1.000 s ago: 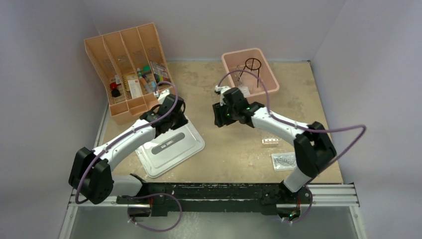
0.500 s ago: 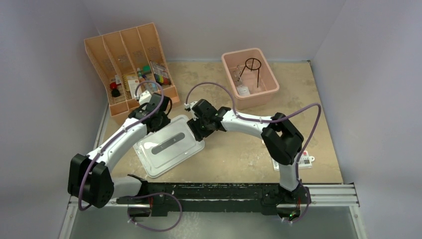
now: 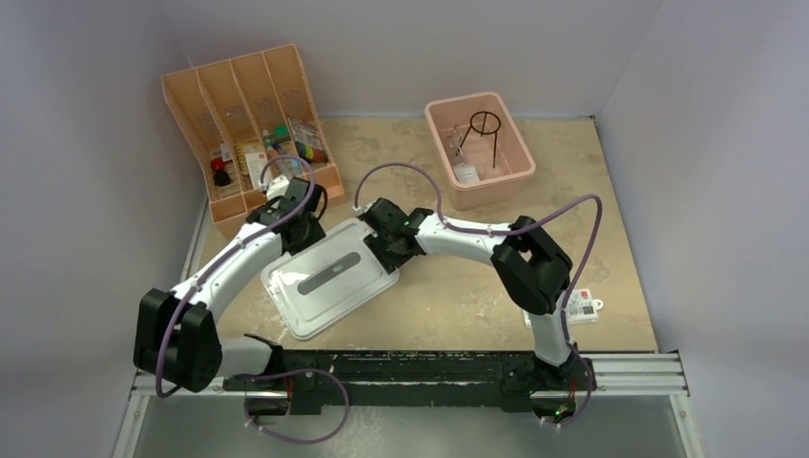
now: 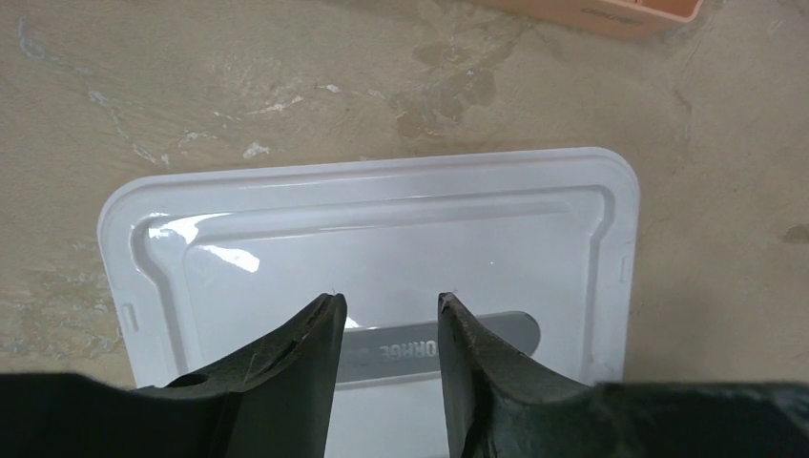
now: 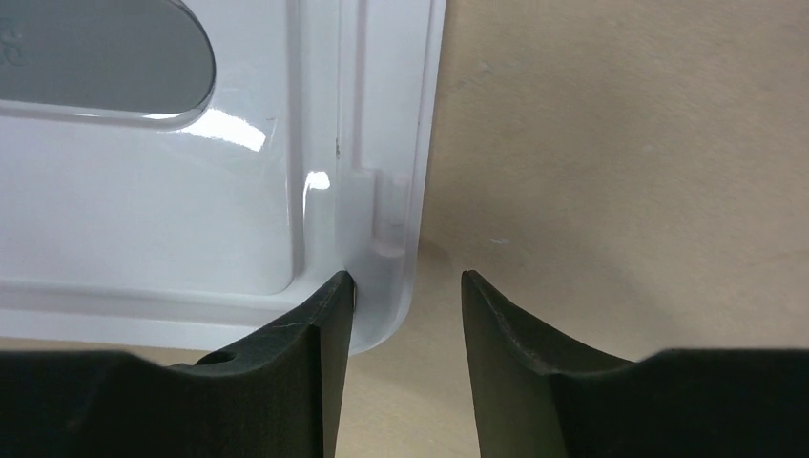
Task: Organize the chemistry lab equipment
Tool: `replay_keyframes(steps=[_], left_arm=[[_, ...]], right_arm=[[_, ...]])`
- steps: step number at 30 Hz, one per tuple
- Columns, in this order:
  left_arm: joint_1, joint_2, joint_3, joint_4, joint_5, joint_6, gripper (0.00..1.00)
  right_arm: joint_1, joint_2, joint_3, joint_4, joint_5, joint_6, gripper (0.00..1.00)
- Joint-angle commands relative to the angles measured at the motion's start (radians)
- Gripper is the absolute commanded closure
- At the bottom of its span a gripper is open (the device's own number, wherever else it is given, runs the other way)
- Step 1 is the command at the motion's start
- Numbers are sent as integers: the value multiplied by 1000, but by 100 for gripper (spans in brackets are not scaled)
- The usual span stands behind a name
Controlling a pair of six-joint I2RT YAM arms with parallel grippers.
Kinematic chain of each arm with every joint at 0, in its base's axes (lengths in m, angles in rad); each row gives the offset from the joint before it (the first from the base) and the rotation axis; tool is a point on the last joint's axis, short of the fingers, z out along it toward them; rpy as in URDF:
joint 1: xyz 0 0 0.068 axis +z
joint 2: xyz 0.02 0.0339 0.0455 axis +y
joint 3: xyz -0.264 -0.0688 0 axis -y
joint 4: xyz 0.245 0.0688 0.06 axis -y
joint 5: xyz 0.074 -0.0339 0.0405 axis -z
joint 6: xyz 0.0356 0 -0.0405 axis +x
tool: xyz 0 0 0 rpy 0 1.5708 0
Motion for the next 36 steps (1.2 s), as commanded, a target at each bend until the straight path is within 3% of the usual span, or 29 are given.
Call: replay_keyframes(steps=[1,4,9,16,20,26,36], left_arm=[[15,65,31,45,70,97,57],[17,132,58,63,94,146,51],[21,247,112,124,145,227,46],[22,413,216,189,207,390,27],[22,482,224,201,306,420,28],[22,467,143,258,435,403,31],[16,346,26,289,545,304,34]], right_arm=[[-62,-56,-90,-83,163,-67,53],[-124,-86,-131,-50,148,-129,53],[-216,-183,-194,44,-16,-201,53],[-225,-166,-139,92,-155,-176,48],[-225,-173,-94,88,-143,-124,47],[-230,-280,-97,95,-110,-21,44],[-229,-463,-281,77,-63,93,39]])
